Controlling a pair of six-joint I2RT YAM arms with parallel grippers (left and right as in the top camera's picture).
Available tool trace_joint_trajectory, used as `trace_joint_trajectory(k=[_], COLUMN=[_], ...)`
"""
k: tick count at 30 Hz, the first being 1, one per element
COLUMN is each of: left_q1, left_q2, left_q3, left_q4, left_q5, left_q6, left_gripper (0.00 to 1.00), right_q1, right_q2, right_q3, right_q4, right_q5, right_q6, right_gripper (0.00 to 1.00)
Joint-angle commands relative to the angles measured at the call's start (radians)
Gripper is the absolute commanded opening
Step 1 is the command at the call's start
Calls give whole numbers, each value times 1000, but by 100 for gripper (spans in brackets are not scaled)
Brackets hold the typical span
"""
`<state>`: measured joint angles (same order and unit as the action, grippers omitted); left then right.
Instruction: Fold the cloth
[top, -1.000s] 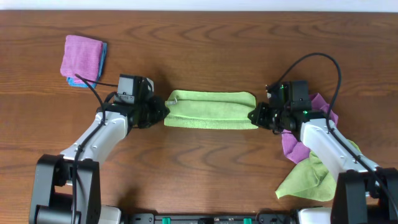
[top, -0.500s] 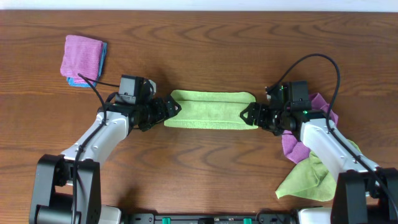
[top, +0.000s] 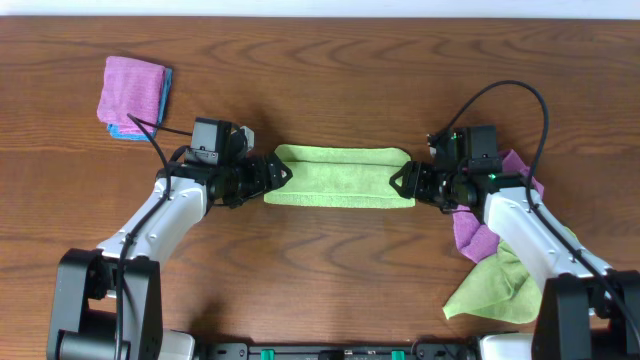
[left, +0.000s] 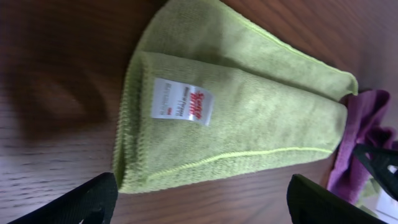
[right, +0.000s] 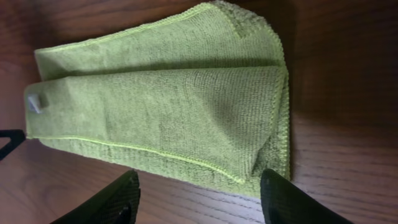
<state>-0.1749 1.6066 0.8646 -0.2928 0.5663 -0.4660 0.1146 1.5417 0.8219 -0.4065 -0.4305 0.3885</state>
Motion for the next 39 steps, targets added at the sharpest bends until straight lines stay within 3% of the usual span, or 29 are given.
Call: trace_joint_trajectory(k=[1, 14, 21, 25, 35, 39], left_q1=[-3, -3, -3, -3, -3, -3], left_q2=[-9, 3, 50, 79, 82, 82], left_q3=[23, 23, 23, 23, 23, 23], left_q4=[-9, 13, 18, 18, 58, 58], left_q5=[-55, -76, -38, -29, 11, 11], left_q6=[22, 16, 13, 9, -13, -13], left_gripper=[89, 85, 82, 78, 52, 50], right_q1=[1, 0, 0, 0, 0, 0], right_q2=[34, 158, 158, 158, 158, 158], right_q3=[15, 15, 15, 15, 15, 15], right_q4=[1, 106, 123, 123, 122, 123], right_q5=[23, -26, -26, -26, -26, -26], right_q6=[-23, 0, 0, 0, 0, 0], right_gripper=[63, 55, 27, 17, 15, 15])
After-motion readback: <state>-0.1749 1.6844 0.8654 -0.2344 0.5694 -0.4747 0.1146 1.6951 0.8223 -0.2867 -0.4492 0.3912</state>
